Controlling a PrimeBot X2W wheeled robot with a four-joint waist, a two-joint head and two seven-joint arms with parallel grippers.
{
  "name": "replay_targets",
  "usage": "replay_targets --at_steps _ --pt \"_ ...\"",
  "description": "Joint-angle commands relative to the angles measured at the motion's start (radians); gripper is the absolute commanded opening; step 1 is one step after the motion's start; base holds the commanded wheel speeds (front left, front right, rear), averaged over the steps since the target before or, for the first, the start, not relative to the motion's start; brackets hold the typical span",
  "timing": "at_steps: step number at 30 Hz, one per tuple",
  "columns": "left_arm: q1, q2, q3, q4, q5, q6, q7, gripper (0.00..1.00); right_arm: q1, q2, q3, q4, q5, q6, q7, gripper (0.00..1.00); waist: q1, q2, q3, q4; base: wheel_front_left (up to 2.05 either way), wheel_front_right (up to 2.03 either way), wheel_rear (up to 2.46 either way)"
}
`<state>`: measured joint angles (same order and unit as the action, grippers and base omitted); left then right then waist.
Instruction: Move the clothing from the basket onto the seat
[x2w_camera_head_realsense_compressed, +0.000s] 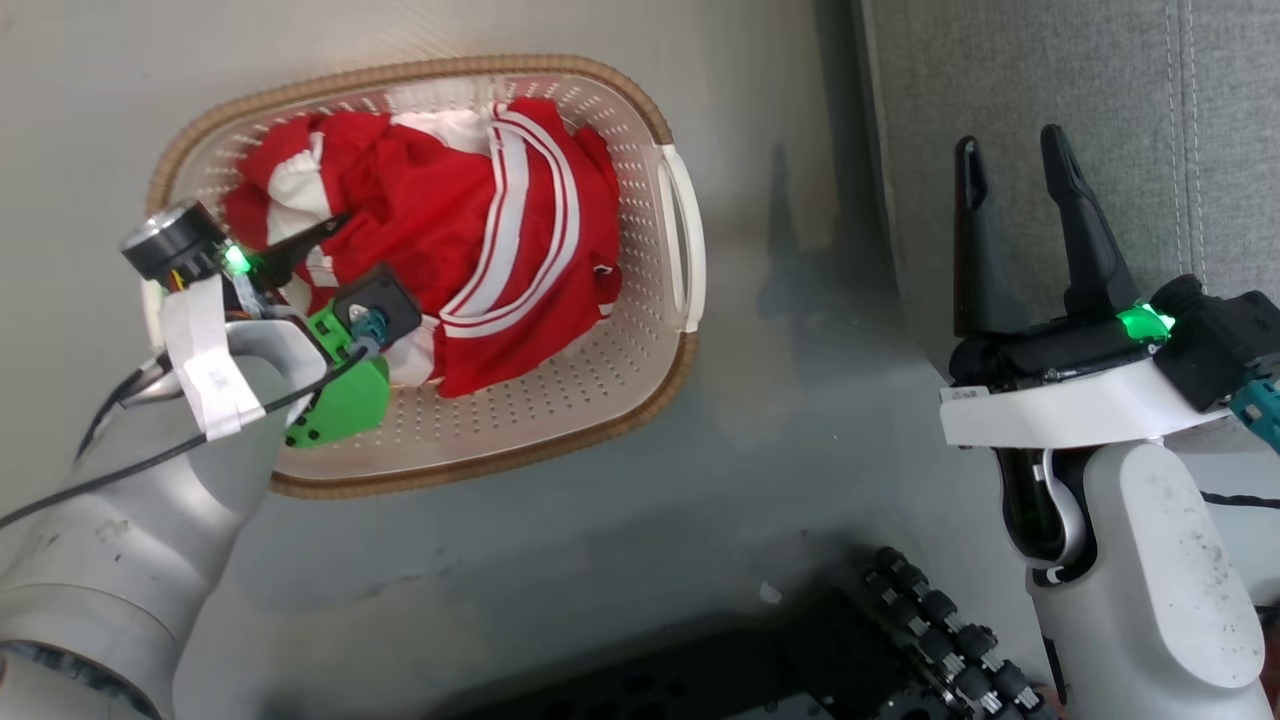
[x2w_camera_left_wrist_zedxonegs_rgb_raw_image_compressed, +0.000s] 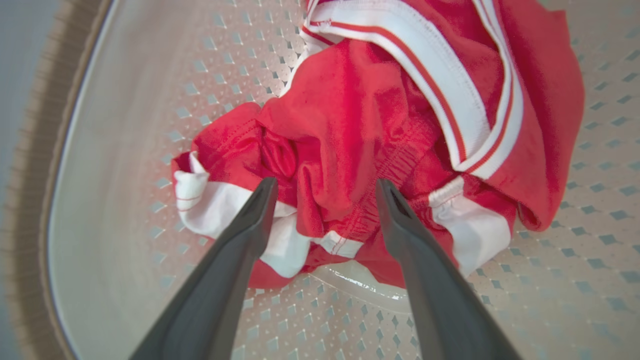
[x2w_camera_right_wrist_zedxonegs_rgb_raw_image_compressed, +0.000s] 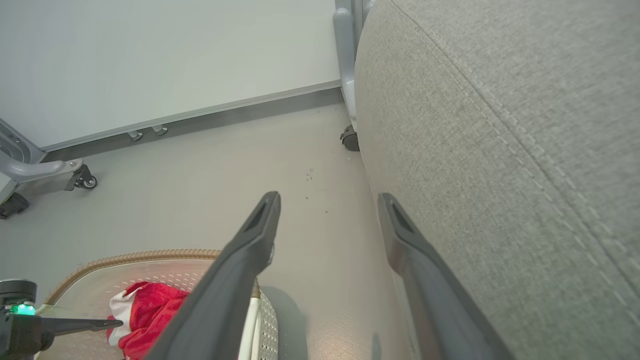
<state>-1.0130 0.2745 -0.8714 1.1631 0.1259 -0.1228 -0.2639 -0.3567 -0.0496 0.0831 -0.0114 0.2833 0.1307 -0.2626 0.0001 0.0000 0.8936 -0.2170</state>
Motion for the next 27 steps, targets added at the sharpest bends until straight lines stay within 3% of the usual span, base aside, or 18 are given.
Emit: replay_targets --at_steps 1,12,13,14,21,27 --pt "-0.030 0.016 -0.004 0.013 0.008 0.009 0.001 1.00 -0.024 -0.001 0.000 -0.003 0.009 0.000 -0.003 1.00 -0.0001 0.0000 0.058 -0.046 0.00 0.00 0.00" --pt "-0.095 0.060 -0.031 0.096 0.019 0.022 0.057 1.00 -0.031 -0.001 0.029 -0.032 0.051 0.000 -0.003 1.00 -0.0001 0.0000 0.125 -0.095 0.00 0.00 0.00" --pt "-0.095 0.061 -0.036 0.098 0.021 0.023 0.056 0.42 -0.025 -0.001 0.034 -0.035 0.052 0.000 -0.003 1.00 -0.0001 0.0000 0.127 -0.098 0.00 0.00 0.00" --pt "-0.095 0.061 -0.039 0.098 0.021 0.025 0.053 0.00 -0.021 -0.001 0.038 -0.036 0.052 0.000 -0.003 1.00 -0.0001 0.0000 0.128 -0.101 0.00 0.00 0.00" --pt "-0.069 0.043 -0.036 0.102 -0.008 0.042 0.030 0.00 -0.019 -0.002 0.051 -0.023 0.040 0.000 -0.003 1.00 -0.0001 0.0000 0.097 -0.099 0.00 0.00 0.00" --pt "-0.015 -0.012 -0.001 0.081 -0.072 0.065 0.005 0.00 -0.010 -0.002 0.048 -0.007 0.003 0.000 -0.003 1.00 -0.0001 0.0000 -0.014 -0.058 0.00 0.00 0.00"
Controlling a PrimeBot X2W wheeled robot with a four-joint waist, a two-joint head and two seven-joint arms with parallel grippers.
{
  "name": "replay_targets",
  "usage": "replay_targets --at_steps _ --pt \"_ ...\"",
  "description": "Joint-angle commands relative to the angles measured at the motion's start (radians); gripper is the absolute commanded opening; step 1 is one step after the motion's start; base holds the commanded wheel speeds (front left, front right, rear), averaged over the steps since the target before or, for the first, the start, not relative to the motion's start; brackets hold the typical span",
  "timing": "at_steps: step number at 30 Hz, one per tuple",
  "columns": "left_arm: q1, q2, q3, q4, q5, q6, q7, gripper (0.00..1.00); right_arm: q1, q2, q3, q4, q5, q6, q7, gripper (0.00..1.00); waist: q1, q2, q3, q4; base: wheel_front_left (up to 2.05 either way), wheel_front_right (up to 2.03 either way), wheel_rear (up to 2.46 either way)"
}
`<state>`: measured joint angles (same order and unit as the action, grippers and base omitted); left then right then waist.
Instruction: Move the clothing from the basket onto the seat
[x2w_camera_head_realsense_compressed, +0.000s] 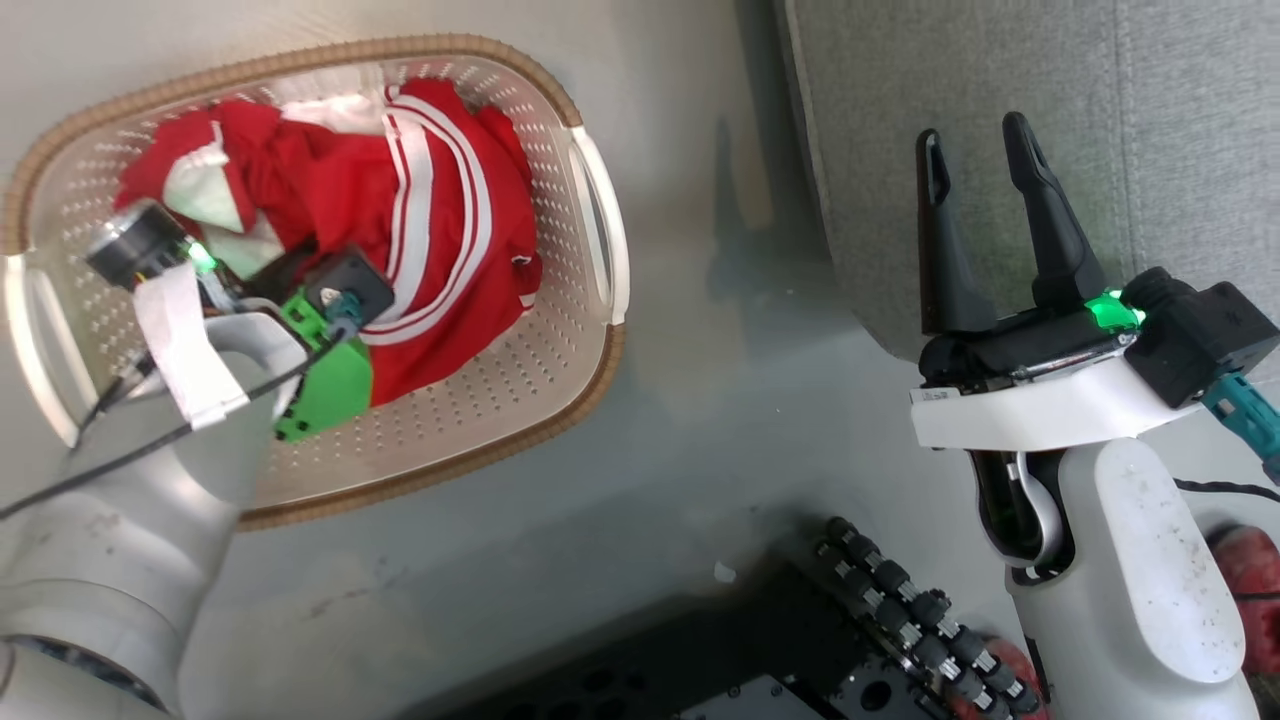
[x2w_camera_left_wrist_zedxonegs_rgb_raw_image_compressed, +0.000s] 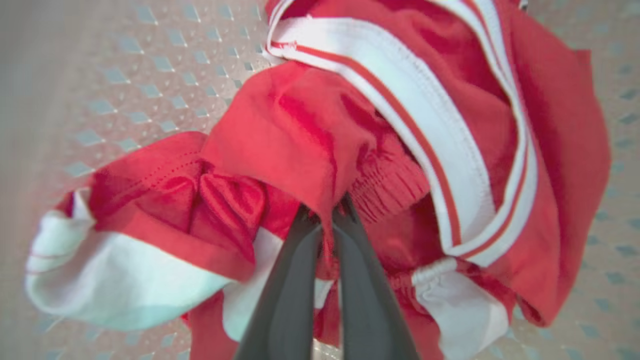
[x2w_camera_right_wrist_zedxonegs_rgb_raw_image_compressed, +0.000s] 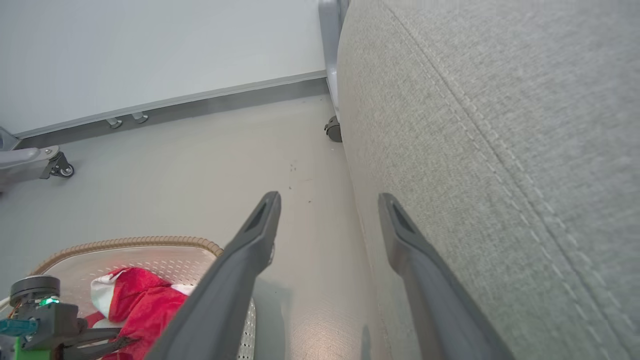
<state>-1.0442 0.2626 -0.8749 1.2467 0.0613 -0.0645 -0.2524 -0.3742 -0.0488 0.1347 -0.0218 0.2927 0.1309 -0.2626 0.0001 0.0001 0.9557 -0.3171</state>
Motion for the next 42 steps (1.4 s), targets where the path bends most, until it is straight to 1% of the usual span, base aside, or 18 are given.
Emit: replay_targets --at_steps 1,4,7,12,19,23,26,30,34,37,39,42 --pt "0.030 -0.013 0.010 -0.007 -0.022 0.009 -0.007 0.00 0.013 -0.003 -0.005 0.008 -0.016 0.000 -0.003 1.00 -0.0001 -0.0001 -0.102 0.053 0.00 0.00 0.00" --pt "0.080 -0.049 0.042 -0.034 -0.069 0.014 -0.014 0.00 0.034 -0.003 -0.011 0.022 -0.045 0.000 -0.003 1.00 -0.0001 -0.0001 -0.186 0.084 0.00 0.00 0.00" --pt "0.146 -0.077 0.084 -0.092 -0.130 0.015 -0.014 0.00 0.061 -0.003 -0.014 0.038 -0.071 0.000 -0.003 1.00 -0.0001 -0.0001 -0.285 0.114 0.00 0.00 0.00" --pt "0.273 -0.094 0.142 -0.209 -0.208 0.030 -0.013 0.00 0.121 -0.004 -0.003 0.062 -0.107 0.000 -0.003 1.00 -0.0001 -0.0001 -0.436 0.154 0.00 0.00 0.00" --pt "0.457 -0.082 0.228 -0.395 -0.278 0.064 -0.012 0.00 0.222 -0.004 0.029 0.089 -0.141 0.000 -0.003 1.00 -0.0001 -0.0001 -0.630 0.186 0.00 0.00 0.00" --pt "0.536 -0.072 0.256 -0.488 -0.265 0.097 -0.012 0.00 0.276 -0.004 0.042 0.107 -0.153 0.000 -0.003 1.00 -0.0001 -0.0001 -0.722 0.198 0.00 0.00 0.00" --pt "0.582 -0.072 0.287 -0.550 -0.277 0.112 -0.012 0.00 0.308 -0.003 0.056 0.119 -0.159 0.000 -0.003 1.00 -0.0001 -0.0001 -0.781 0.199 0.00 0.00 0.00" --pt "0.652 -0.080 0.327 -0.636 -0.284 0.127 -0.012 0.00 0.359 -0.003 0.078 0.137 -0.167 0.000 -0.003 1.00 -0.0001 -0.0001 -0.867 0.195 0.00 0.00 0.00" --pt "0.713 -0.092 0.371 -0.733 -0.277 0.156 -0.012 0.00 0.403 -0.004 0.096 0.149 -0.158 0.000 -0.003 1.00 -0.0001 -0.0001 -0.933 0.181 0.00 0.00 0.00" --pt "0.745 -0.098 0.386 -0.794 -0.263 0.164 -0.012 0.00 0.425 -0.003 0.105 0.156 -0.150 0.000 -0.003 1.00 -0.0001 -0.0001 -0.959 0.173 0.00 0.00 0.00" --pt "0.762 -0.104 0.394 -0.851 -0.252 0.160 -0.012 0.00 0.432 -0.003 0.121 0.157 -0.143 0.000 -0.003 1.00 -0.0001 -0.0001 -0.979 0.165 0.00 0.00 0.00" --pt "0.769 -0.107 0.392 -0.894 -0.236 0.153 -0.012 0.00 0.435 -0.003 0.144 0.160 -0.152 0.000 -0.003 1.00 -0.0001 -0.0001 -0.991 0.162 0.00 0.00 0.00"
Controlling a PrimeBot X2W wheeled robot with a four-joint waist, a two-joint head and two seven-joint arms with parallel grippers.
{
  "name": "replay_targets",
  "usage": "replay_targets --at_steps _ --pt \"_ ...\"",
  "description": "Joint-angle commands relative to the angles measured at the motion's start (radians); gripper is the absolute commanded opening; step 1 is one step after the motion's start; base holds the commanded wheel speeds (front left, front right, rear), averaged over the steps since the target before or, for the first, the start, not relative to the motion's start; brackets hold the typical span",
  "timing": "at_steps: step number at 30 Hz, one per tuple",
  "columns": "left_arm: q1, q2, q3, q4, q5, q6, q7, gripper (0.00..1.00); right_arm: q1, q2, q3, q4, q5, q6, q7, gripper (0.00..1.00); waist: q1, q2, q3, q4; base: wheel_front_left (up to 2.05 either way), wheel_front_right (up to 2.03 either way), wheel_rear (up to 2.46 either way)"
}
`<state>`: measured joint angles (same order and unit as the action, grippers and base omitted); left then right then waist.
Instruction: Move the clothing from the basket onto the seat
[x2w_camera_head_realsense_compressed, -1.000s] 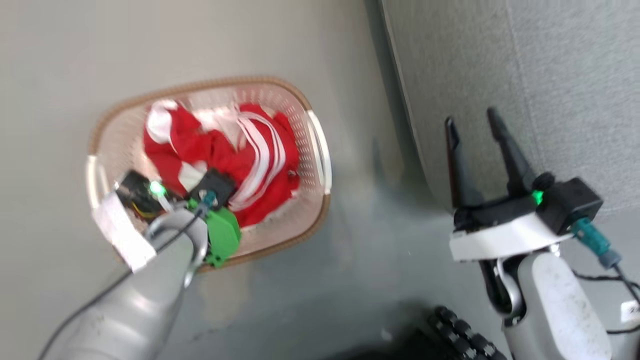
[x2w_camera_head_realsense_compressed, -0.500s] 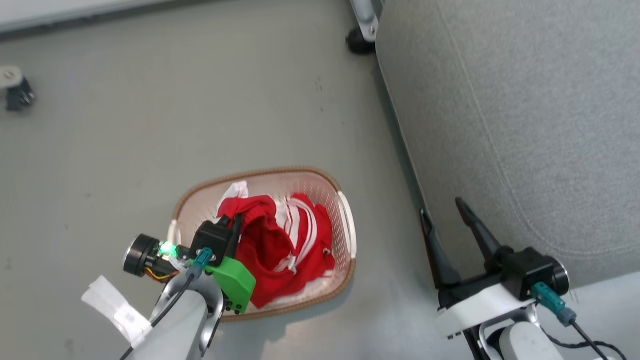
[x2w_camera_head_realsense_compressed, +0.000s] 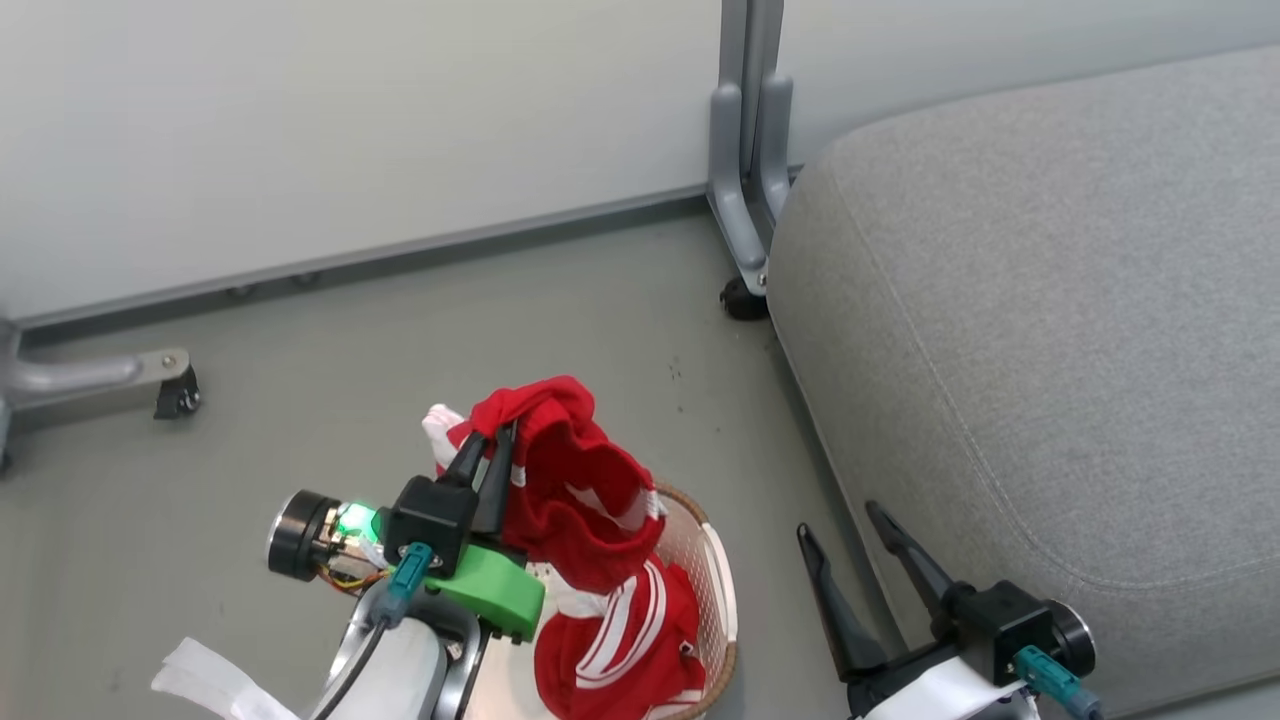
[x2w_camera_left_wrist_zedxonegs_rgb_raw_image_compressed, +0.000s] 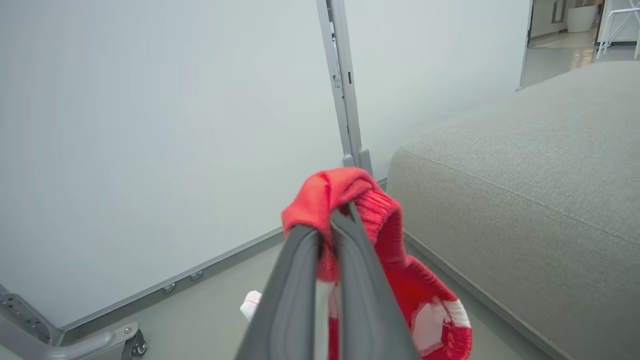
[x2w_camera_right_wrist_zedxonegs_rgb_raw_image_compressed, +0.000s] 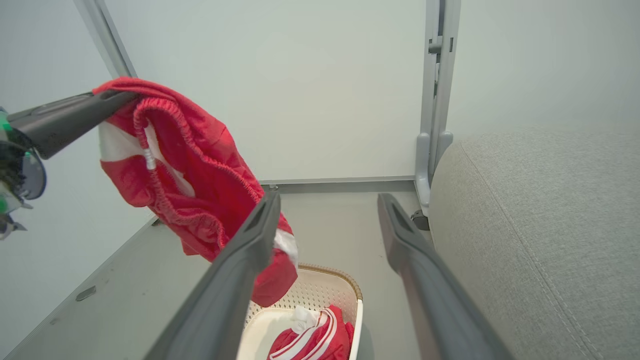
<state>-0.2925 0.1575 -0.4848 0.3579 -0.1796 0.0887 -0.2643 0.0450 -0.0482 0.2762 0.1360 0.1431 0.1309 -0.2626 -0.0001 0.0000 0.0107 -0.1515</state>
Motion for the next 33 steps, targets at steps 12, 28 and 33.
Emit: replay_targets --at_steps 12,28,33 --pt "0.006 -0.037 -0.051 -0.131 0.035 -0.054 0.000 0.00 -0.008 -0.004 0.080 0.011 0.001 0.000 -0.003 1.00 0.0001 0.0000 -0.071 0.010 0.00 0.00 0.00" --pt "0.010 -0.059 -0.161 -0.281 0.043 -0.088 0.045 0.00 -0.023 -0.004 0.099 0.051 0.007 0.000 -0.003 1.00 0.0001 0.0000 -0.083 0.008 0.00 0.00 0.00" --pt "0.019 -0.054 -0.173 -0.311 0.037 -0.089 0.061 0.00 -0.021 -0.003 0.101 0.090 0.020 0.000 -0.003 0.00 0.0001 0.0000 -0.078 0.007 0.00 0.00 0.00"
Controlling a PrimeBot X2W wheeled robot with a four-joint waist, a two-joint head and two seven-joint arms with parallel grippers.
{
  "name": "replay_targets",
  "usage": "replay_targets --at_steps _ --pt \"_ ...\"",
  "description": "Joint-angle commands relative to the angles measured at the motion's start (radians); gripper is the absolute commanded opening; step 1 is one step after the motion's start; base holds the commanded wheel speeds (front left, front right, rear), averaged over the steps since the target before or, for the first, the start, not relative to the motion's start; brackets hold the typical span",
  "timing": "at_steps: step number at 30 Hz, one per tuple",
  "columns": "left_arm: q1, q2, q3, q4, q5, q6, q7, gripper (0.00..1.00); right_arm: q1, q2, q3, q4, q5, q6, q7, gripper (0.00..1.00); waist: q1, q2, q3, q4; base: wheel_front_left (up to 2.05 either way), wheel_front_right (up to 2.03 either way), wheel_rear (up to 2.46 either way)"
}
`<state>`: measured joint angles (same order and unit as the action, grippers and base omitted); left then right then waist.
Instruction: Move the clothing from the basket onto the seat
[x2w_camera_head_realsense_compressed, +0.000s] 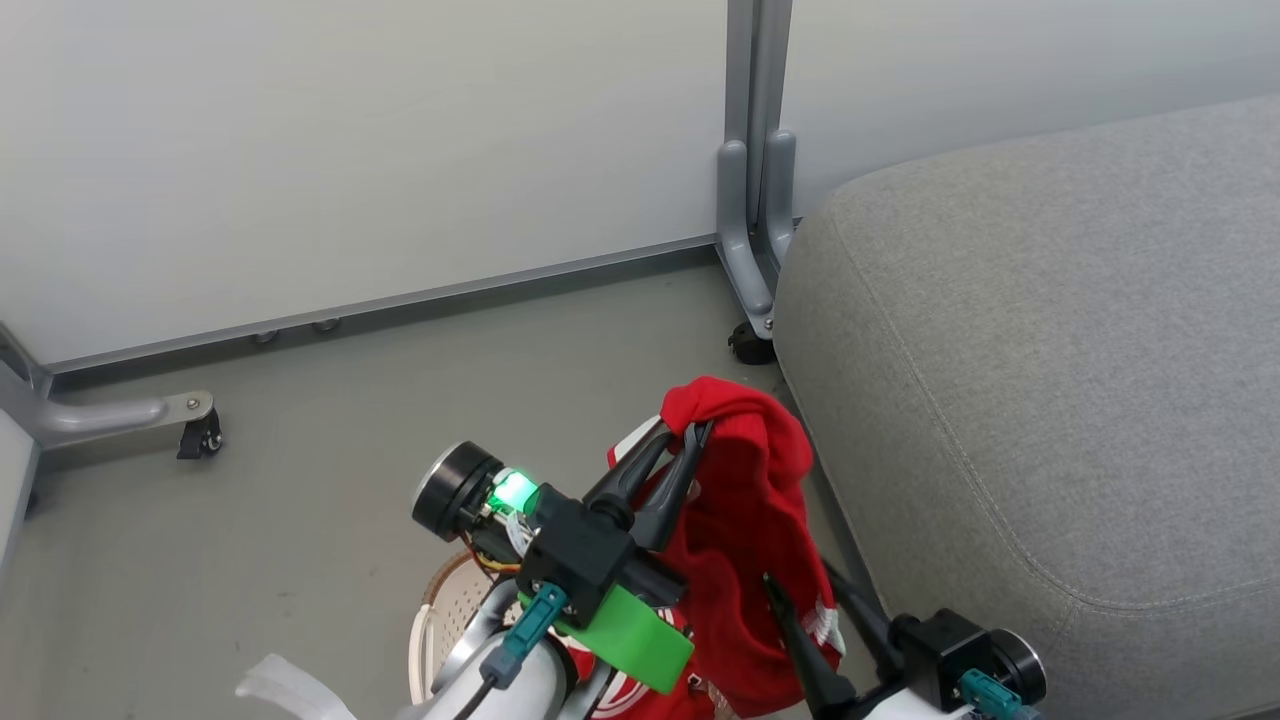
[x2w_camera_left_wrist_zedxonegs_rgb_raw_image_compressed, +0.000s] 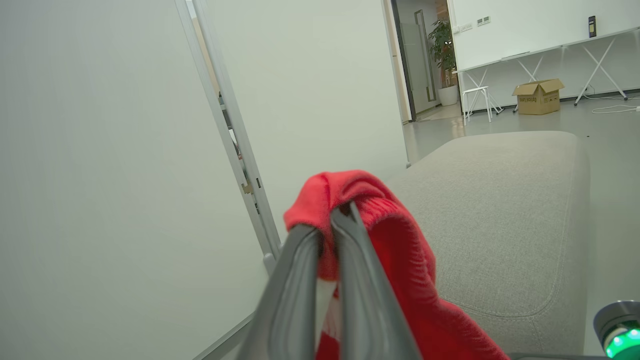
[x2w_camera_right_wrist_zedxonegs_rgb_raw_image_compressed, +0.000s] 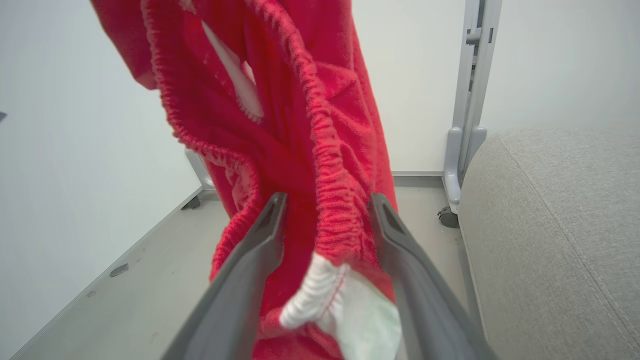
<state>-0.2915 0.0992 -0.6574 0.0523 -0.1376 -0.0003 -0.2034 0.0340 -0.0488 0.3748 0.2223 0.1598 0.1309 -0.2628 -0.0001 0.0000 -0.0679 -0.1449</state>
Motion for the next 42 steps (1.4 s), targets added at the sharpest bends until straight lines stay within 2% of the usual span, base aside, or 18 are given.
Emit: replay_targets --at_steps 1,14,15,16,17,18,42 --pt "0.020 0.005 -0.002 -0.009 -0.007 0.000 0.005 0.00 -0.012 -0.003 0.004 0.008 0.007 0.000 -0.003 0.00 0.0001 0.0000 0.002 0.000 0.00 0.00 0.00" --pt "0.018 0.030 -0.006 -0.025 -0.019 0.006 0.035 0.00 -0.018 -0.003 0.006 0.000 0.025 0.000 -0.003 0.00 0.0001 0.0000 0.024 0.002 0.00 0.00 0.00" --pt "0.020 0.031 -0.006 -0.023 -0.022 0.006 0.040 0.10 -0.017 -0.003 0.006 -0.001 0.027 0.000 -0.003 0.00 0.0001 0.0000 0.026 0.002 0.00 0.00 0.00" --pt "0.022 0.031 -0.005 -0.021 -0.022 0.008 0.045 0.29 -0.016 -0.003 0.005 -0.002 0.028 0.000 -0.003 0.00 0.0001 0.0000 0.027 0.002 0.00 0.00 0.00" --pt "0.022 0.031 -0.004 -0.020 -0.024 0.010 0.048 0.93 -0.016 -0.003 0.005 -0.003 0.029 0.000 -0.003 0.00 0.0001 0.0000 0.028 0.002 0.00 0.00 0.00" --pt "0.021 0.031 -0.002 -0.020 -0.025 0.012 0.051 1.00 -0.016 -0.003 0.005 -0.004 0.029 0.000 -0.003 0.00 0.0001 0.0000 0.029 0.002 0.00 0.00 0.00" --pt "-0.006 0.044 -0.006 -0.022 -0.044 0.031 0.067 1.00 -0.027 -0.003 -0.007 -0.015 0.027 0.000 -0.003 0.00 0.0001 0.0000 0.065 -0.015 0.00 0.00 0.00"
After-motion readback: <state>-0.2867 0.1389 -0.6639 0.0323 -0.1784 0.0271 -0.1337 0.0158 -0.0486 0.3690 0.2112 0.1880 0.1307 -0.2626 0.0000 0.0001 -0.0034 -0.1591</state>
